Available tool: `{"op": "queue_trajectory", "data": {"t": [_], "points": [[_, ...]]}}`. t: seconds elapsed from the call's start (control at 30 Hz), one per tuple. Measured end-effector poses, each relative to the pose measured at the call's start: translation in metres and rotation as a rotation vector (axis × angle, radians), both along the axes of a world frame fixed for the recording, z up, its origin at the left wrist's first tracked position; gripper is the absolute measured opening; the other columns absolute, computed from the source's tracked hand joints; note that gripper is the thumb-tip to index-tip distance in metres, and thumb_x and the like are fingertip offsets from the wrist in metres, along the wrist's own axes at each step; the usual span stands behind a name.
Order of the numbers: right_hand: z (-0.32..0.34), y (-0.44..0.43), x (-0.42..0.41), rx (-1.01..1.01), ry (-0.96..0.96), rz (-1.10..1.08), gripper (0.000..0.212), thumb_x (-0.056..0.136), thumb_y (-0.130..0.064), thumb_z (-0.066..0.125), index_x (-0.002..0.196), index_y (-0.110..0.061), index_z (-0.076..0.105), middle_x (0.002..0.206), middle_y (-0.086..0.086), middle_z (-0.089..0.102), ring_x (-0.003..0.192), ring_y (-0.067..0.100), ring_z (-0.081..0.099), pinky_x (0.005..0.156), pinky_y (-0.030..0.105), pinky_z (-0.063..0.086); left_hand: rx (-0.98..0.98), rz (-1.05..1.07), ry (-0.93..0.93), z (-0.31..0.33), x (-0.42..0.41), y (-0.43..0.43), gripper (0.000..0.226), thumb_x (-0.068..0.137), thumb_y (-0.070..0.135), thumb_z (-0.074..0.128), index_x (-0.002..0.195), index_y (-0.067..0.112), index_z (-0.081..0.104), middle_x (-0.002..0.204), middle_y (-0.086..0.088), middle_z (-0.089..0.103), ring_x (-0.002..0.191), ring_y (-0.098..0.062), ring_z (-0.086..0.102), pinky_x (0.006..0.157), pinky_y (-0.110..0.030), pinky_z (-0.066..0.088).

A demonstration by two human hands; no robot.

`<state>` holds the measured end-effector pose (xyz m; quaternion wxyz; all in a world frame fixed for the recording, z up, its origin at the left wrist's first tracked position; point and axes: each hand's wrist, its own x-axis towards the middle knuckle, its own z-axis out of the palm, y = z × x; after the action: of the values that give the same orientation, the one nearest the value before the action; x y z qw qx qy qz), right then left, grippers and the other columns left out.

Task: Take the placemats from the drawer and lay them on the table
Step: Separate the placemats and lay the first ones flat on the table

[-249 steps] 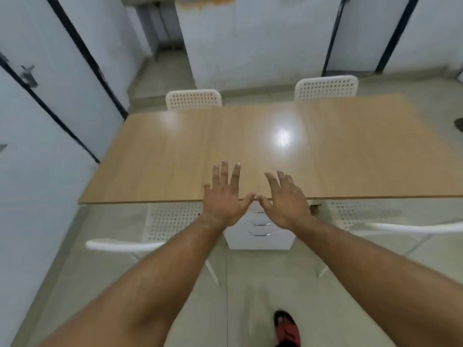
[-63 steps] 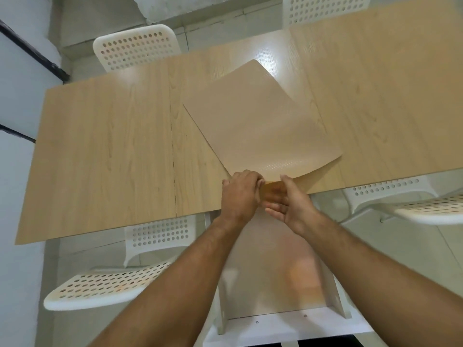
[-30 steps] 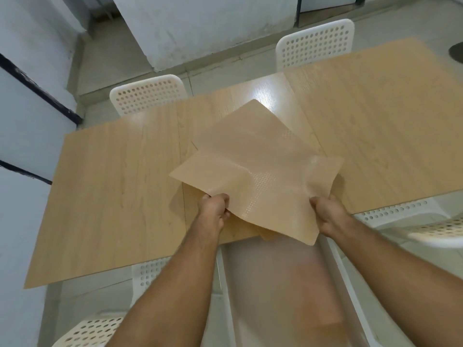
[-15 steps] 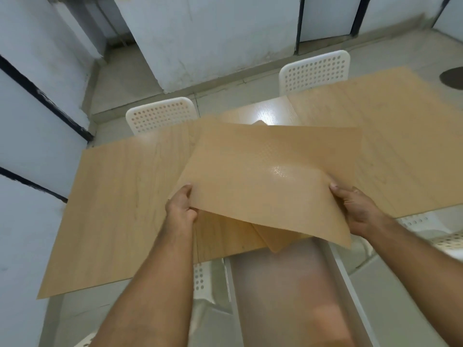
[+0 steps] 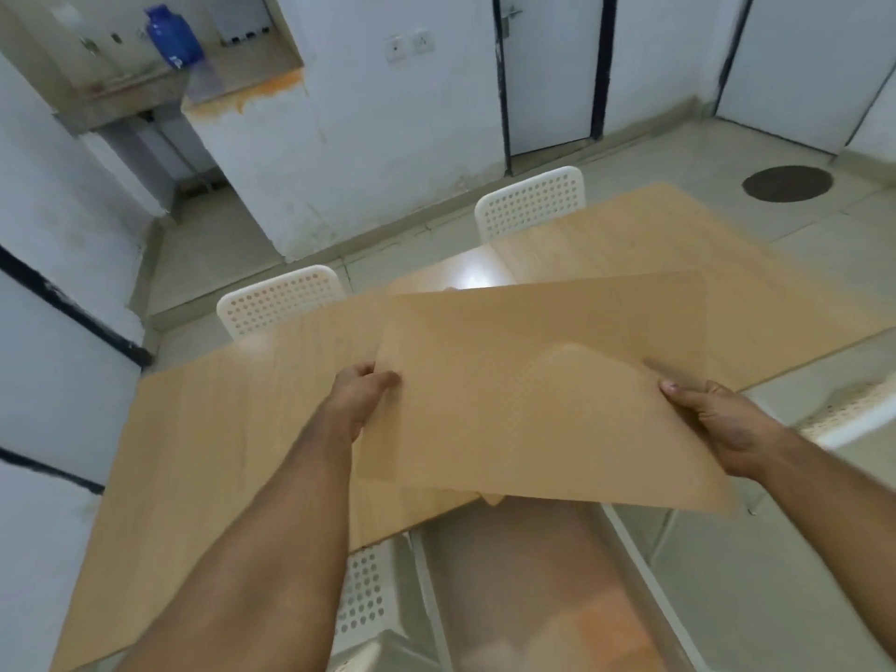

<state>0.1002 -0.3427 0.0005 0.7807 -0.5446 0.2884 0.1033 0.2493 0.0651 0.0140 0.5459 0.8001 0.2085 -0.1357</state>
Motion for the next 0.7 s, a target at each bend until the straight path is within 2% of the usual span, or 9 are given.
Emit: {"op": "queue_trajectory", "data": {"t": [0.07, 0.13, 0.23, 0.33, 0.4, 0.5, 0.6, 0.7], "points": [[0.004, -0.023, -0.009, -0.038, -0.010, -0.029, 0.017, 0.100, -0.015, 0.055, 0.108, -0.016, 0.070, 0.079, 0.004, 0.077, 0.063, 0.016, 0.073, 0.054, 0.031, 0.060, -0.009, -0.004, -0.061, -0.003, -0.007, -0.030, 0.011, 0.090, 0.019, 0.072, 0.099, 0.013, 0.070, 0.087, -0.004, 0.071, 0.070, -0.019, 0.065, 0.060, -0.028, 0.052], [0.006, -0.053, -0.017, -0.120, -0.026, -0.059, 0.016, 0.098, -0.016, 0.058, 0.111, -0.014, 0.068, 0.083, 0.005, 0.077, 0.065, 0.016, 0.073, 0.056, 0.031, 0.060, -0.029, 0.005, -0.099, -0.006, -0.014, -0.065, 0.006, 0.090, 0.016, 0.073, 0.090, 0.014, 0.067, 0.089, -0.008, 0.070, 0.071, -0.021, 0.064, 0.066, -0.033, 0.056], [0.009, -0.104, -0.026, -0.351, -0.072, -0.138, 0.010, 0.095, -0.019, 0.066, 0.104, -0.015, 0.070, 0.089, 0.006, 0.075, 0.066, 0.016, 0.071, 0.062, 0.032, 0.061, -0.010, 0.014, -0.166, -0.012, -0.027, -0.125, 0.013, 0.089, 0.015, 0.073, 0.082, 0.016, 0.063, 0.088, -0.008, 0.068, 0.072, -0.021, 0.062, 0.071, -0.035, 0.054], [0.010, -0.160, -0.032, -0.534, -0.065, -0.177, 0.010, 0.093, -0.026, 0.070, 0.093, -0.016, 0.071, 0.092, 0.006, 0.074, 0.075, 0.024, 0.069, 0.077, 0.041, 0.059, 0.022, 0.030, -0.232, -0.014, -0.039, -0.190, 0.011, 0.089, 0.019, 0.073, 0.087, 0.014, 0.062, 0.093, -0.008, 0.066, 0.078, -0.022, 0.060, 0.075, -0.038, 0.054], [0.008, -0.201, -0.032, -0.593, -0.051, -0.179, 0.012, 0.091, -0.028, 0.072, 0.091, -0.016, 0.071, 0.093, 0.007, 0.075, 0.079, 0.027, 0.070, 0.080, 0.045, 0.059, 0.030, 0.070, -0.254, -0.018, -0.048, -0.230, 0.013, 0.090, 0.019, 0.072, 0.095, 0.011, 0.064, 0.098, -0.009, 0.068, 0.080, -0.023, 0.061, 0.075, -0.038, 0.054], [0.006, -0.256, -0.025, -0.647, -0.038, -0.156, 0.014, 0.088, -0.028, 0.074, 0.094, -0.015, 0.073, 0.094, 0.007, 0.075, 0.084, 0.031, 0.072, 0.082, 0.051, 0.060, 0.018, 0.153, -0.268, -0.023, -0.062, -0.286, 0.020, 0.091, 0.018, 0.070, 0.109, 0.009, 0.066, 0.100, -0.007, 0.068, 0.082, -0.021, 0.061, 0.071, -0.029, 0.047], [0.007, -0.302, -0.011, -0.729, -0.052, -0.129, 0.011, 0.085, -0.029, 0.076, 0.094, -0.022, 0.072, 0.094, 0.003, 0.075, 0.086, 0.031, 0.072, 0.084, 0.051, 0.059, 0.053, 0.233, -0.262, -0.027, -0.077, -0.332, 0.012, 0.096, 0.020, 0.063, 0.102, 0.011, 0.066, 0.095, -0.004, 0.066, 0.084, -0.021, 0.060, 0.073, -0.026, 0.042], [0.013, -0.335, 0.012, -0.832, -0.058, -0.073, 0.031, 0.082, -0.035, 0.076, 0.111, -0.027, 0.068, 0.102, 0.004, 0.075, 0.092, 0.031, 0.071, 0.089, 0.049, 0.057, 0.038, 0.312, -0.241, -0.033, -0.088, -0.365, 0.015, 0.099, 0.022, 0.057, 0.093, 0.011, 0.066, 0.088, -0.003, 0.064, 0.082, -0.020, 0.057, 0.074, -0.026, 0.040]]}}
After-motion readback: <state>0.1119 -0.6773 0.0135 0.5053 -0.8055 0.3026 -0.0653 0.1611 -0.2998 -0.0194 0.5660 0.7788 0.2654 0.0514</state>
